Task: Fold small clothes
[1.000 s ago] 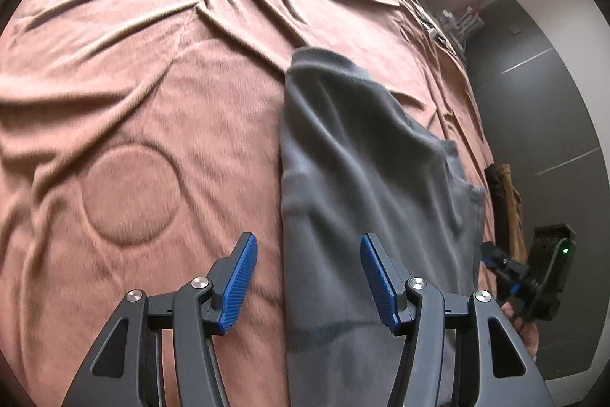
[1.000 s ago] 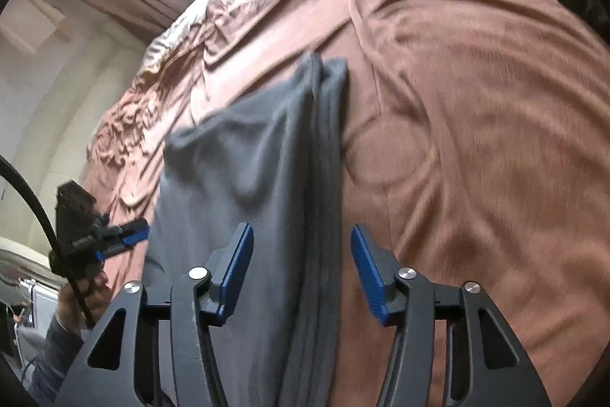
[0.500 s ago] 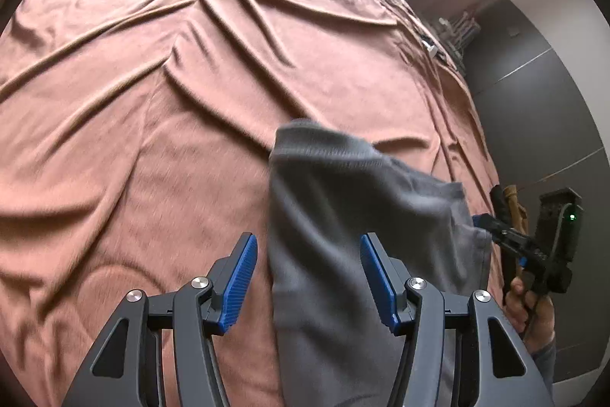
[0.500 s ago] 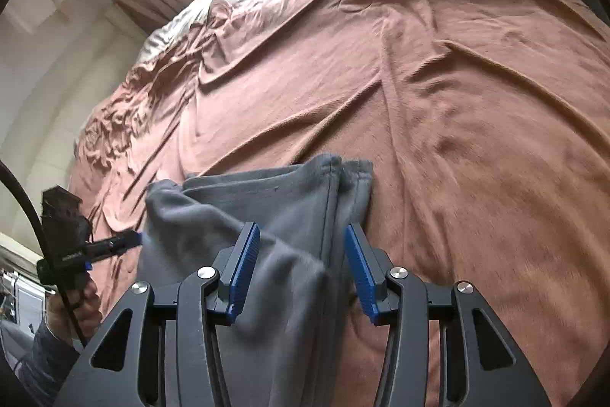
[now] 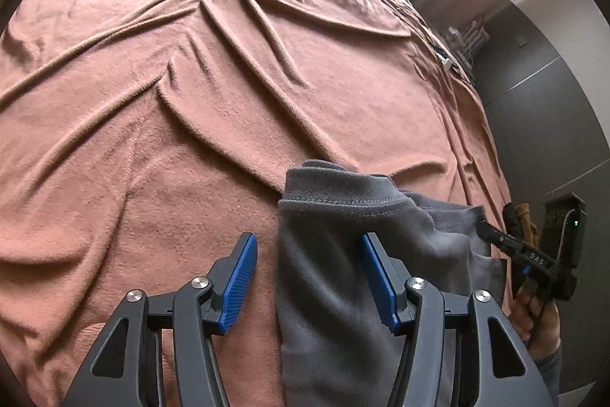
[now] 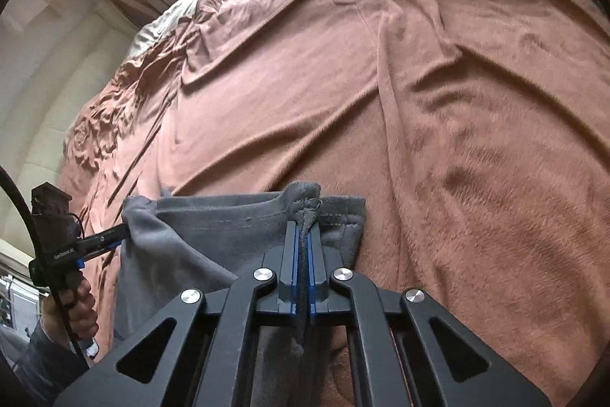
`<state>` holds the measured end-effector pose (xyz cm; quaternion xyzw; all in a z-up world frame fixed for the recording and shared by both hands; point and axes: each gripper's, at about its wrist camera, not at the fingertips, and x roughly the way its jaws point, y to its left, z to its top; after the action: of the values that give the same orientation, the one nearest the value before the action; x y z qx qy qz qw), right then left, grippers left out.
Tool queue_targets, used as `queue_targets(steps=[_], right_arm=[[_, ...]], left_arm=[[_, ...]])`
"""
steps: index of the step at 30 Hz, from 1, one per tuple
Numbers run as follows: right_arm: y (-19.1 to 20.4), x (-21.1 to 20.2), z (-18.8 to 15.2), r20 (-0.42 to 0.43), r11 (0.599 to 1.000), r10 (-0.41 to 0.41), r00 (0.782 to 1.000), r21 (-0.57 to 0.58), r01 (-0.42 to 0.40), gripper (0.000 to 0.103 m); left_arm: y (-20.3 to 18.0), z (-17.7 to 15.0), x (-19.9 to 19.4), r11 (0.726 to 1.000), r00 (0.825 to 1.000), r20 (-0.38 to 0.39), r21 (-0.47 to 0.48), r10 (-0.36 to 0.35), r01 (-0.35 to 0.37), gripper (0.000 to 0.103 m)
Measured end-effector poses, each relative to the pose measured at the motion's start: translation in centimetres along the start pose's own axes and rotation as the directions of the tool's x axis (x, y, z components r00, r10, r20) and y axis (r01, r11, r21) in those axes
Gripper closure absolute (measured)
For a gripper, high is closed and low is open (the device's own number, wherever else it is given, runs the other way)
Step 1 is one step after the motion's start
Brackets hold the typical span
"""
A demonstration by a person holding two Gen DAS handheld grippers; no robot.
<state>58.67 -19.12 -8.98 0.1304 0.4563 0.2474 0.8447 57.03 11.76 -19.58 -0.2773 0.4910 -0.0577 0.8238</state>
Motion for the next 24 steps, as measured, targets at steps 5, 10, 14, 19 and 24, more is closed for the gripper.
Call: queue_targets(steps=[5,10,14,19,24], right_arm=[[-0.4,-1.0,-1.1,0.05,0.998,-0.063,0.997,0.03,0.061,0.103],[-0.6,0.4,-1.6,0.012,0.996,-0.068,0.998,0.056,0.067,0.103],[-0.9,0.0,-1.3,-0.015,0.996,-0.013,1.0,0.091,0.014,0.1],[-1.7,-2.4,-2.0,0.002,0.995,-0.006,1.0,0.102,0.006,0.093],[-3.0,-3.5,-3.2,-0.002,0.989,0.055,0.998,0.135,-0.054,0.075]], left_arm=[[0.0,-0.5,0.5,1.0,1.0,0.008,-0.005,-0.008,0.008,0.045],[0.1,0.1,0.8,1.0,1.0,0.01,-0.018,-0.001,0.002,0.045],[0.2,0.0,0.6,0.999,1.0,-0.002,-0.025,-0.021,0.021,0.045],[0.9,-0.8,0.4,0.997,0.998,-0.032,-0.048,-0.062,0.061,0.045],[1.2,-1.9,-0.2,0.992,0.995,-0.039,-0.09,-0.091,0.087,0.045]])
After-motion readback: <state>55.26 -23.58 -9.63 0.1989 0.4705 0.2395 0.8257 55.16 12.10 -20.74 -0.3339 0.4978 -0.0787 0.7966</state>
